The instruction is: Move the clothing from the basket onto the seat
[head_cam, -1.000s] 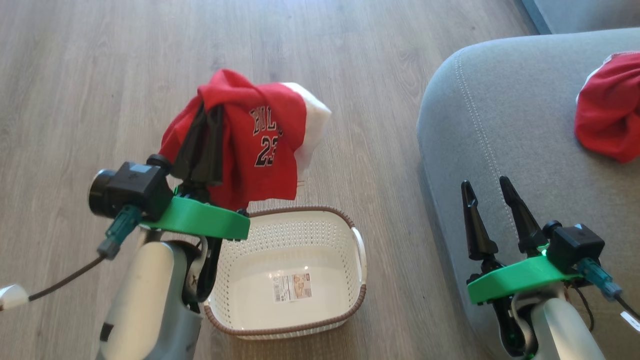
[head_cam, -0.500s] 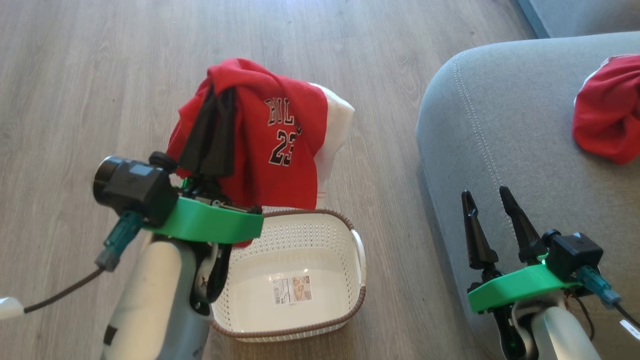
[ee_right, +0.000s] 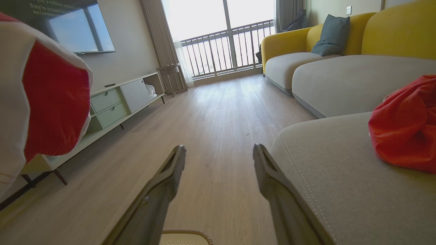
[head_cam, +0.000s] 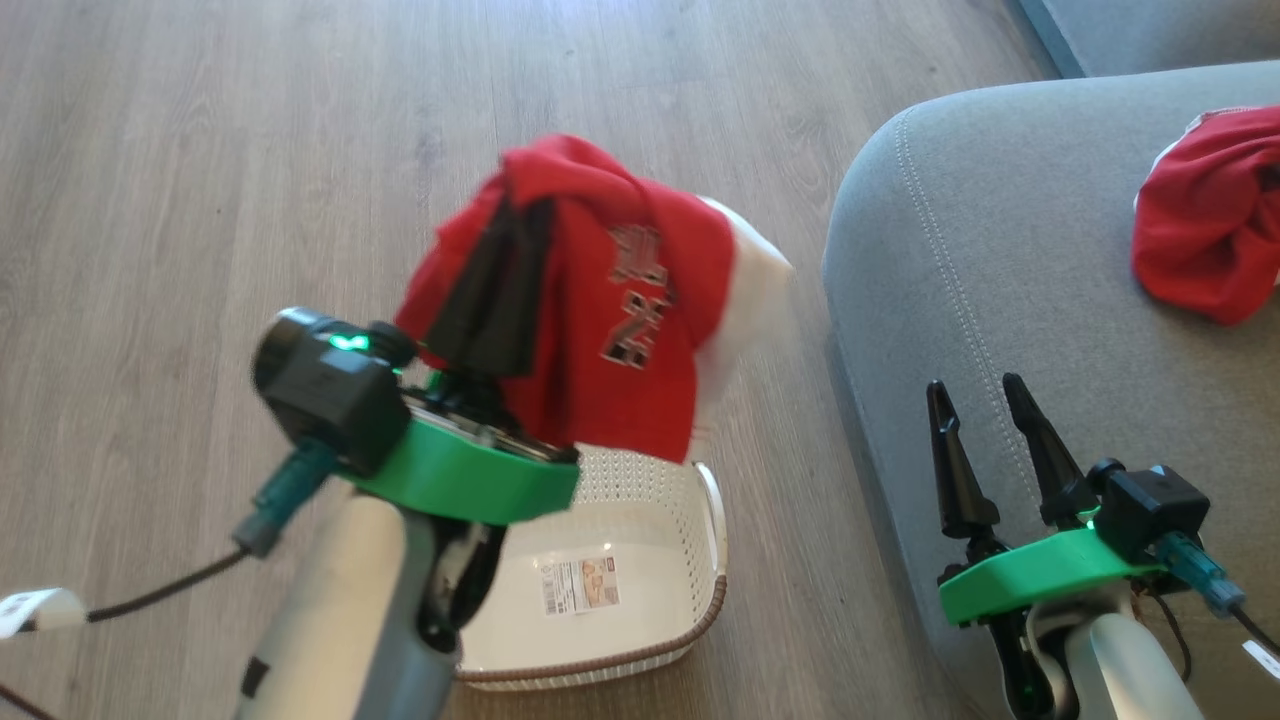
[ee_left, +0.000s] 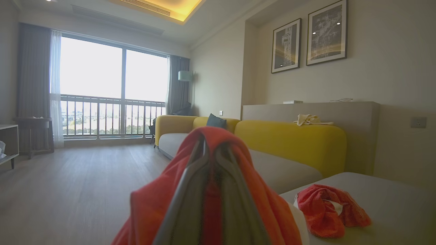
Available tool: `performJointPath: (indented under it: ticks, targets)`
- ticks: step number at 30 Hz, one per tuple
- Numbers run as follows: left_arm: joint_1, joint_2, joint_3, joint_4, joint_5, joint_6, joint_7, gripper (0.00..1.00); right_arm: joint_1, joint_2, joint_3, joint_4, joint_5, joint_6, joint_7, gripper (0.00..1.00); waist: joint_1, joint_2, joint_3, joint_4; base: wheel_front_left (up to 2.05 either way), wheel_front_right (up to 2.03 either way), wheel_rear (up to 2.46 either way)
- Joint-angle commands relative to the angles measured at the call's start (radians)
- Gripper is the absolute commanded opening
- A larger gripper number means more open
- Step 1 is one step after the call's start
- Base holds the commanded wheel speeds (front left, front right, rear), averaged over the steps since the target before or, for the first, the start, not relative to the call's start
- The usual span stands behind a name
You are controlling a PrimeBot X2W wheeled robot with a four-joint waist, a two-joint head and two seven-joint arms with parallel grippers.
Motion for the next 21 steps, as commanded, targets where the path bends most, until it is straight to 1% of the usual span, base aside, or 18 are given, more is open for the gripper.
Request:
performJointPath:
  ticks: [1,5,8,16,18,21]
  targets:
    - [-0.029,0.008,0.010,-0.034,0.001,-0.015,-0.010,0.00,-0.021,-0.002,0.018,-0.029,-0.004,0.000,0.000,1.00,0.0001,0.0000,-0.001,0.000,0.00,0.00,0.00]
    - [-0.017,0.008,-0.045,-0.015,0.005,-0.054,-0.010,0.00,-0.020,-0.002,0.015,-0.031,-0.006,0.000,0.000,1.00,0.0001,0.0000,-0.002,0.000,0.00,0.00,0.00]
    - [-0.008,0.008,-0.072,0.013,0.022,-0.071,-0.010,0.00,-0.028,-0.002,0.016,-0.035,-0.014,0.000,0.000,1.00,0.0001,0.0000,0.000,-0.008,0.00,0.00,0.00]
    - [0.009,0.008,-0.051,0.029,0.033,-0.072,-0.010,0.00,-0.036,-0.009,0.038,-0.077,-0.037,0.000,0.000,1.00,0.0001,0.0000,0.000,-0.043,0.00,0.00,0.00]
    - [0.010,0.008,-0.046,0.034,0.033,-0.074,-0.010,0.00,-0.034,-0.028,0.065,-0.102,-0.030,0.000,0.000,1.00,0.0001,0.0000,0.000,-0.047,0.00,0.00,0.00]
    - [0.010,0.008,-0.035,0.040,0.033,-0.074,-0.010,0.00,-0.027,-0.074,0.126,-0.148,-0.018,0.000,0.000,1.00,0.0001,0.0000,0.000,-0.052,0.00,0.00,0.00]
